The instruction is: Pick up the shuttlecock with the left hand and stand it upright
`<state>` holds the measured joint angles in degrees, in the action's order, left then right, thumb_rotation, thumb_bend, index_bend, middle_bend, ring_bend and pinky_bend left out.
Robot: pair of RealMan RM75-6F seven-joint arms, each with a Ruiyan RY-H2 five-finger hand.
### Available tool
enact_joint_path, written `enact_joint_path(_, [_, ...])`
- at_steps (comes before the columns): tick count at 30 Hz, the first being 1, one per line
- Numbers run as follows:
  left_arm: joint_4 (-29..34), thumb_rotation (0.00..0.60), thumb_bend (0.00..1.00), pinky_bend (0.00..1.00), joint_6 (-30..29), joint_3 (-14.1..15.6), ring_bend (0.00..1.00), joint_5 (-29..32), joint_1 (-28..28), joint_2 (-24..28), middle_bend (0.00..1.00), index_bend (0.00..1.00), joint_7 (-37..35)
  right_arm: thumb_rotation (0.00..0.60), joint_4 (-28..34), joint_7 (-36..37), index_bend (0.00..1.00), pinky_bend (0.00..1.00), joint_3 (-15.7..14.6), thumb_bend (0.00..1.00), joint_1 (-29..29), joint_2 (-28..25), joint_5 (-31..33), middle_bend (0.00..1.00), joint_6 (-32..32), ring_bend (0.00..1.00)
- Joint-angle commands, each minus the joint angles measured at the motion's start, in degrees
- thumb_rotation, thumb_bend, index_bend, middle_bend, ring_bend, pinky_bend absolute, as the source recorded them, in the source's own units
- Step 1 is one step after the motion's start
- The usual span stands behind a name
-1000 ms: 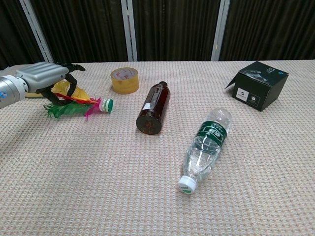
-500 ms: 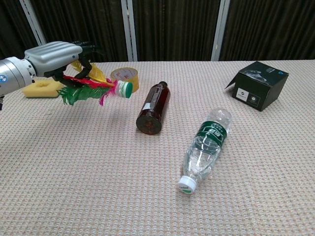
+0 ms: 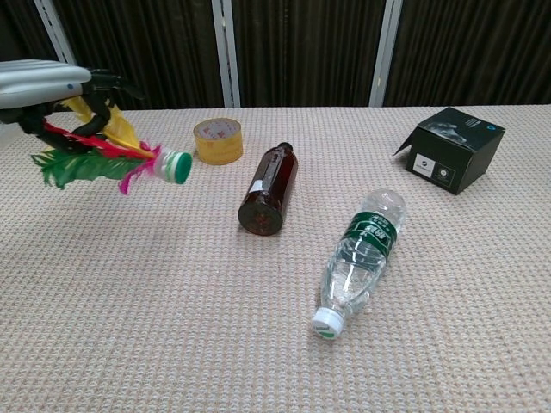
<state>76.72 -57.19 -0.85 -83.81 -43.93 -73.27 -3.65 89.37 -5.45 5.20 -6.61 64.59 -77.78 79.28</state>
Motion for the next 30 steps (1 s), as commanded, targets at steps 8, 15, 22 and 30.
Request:
enact_joint_path(8, [8.94,0.600,0.60,0.00,18.82,2.46,0.00,10.26,-2.34,10.67,0.05,0.71,1.44,0.600,-0.12,-2.42,0.00,0.00,-0.27,0.12,-0.56,1.27,0.15,0.00,-0.98,0.00])
enact_joint_path(15, [11.06,0.600,0.60,0.00,24.50,0.57,0.00,20.14,-5.44,11.67,0.04,0.63,4.40,0.600,-0.16,-2.90,0.00,0.00,-0.49,0.12,-0.73,1.61,-0.30,0.00,-1.13,0.00])
enact_joint_path(22, [11.08,0.600,0.59,0.00,20.17,0.79,0.00,17.69,-3.24,9.97,0.03,0.60,6.14,0.600,-0.08,-2.72,0.00,0.00,-0.67,0.12,-0.56,1.48,-0.86,0.00,-0.74,0.00])
enact_joint_path(30, [7.25,0.600,0.59,0.00,13.48,0.47,0.00,16.57,-1.05,6.50,0.03,0.59,11.15,0.600,0.15,-2.66,0.00,0.00,-0.79,0.13,-0.40,1.39,-1.02,0.00,-0.59,0.00])
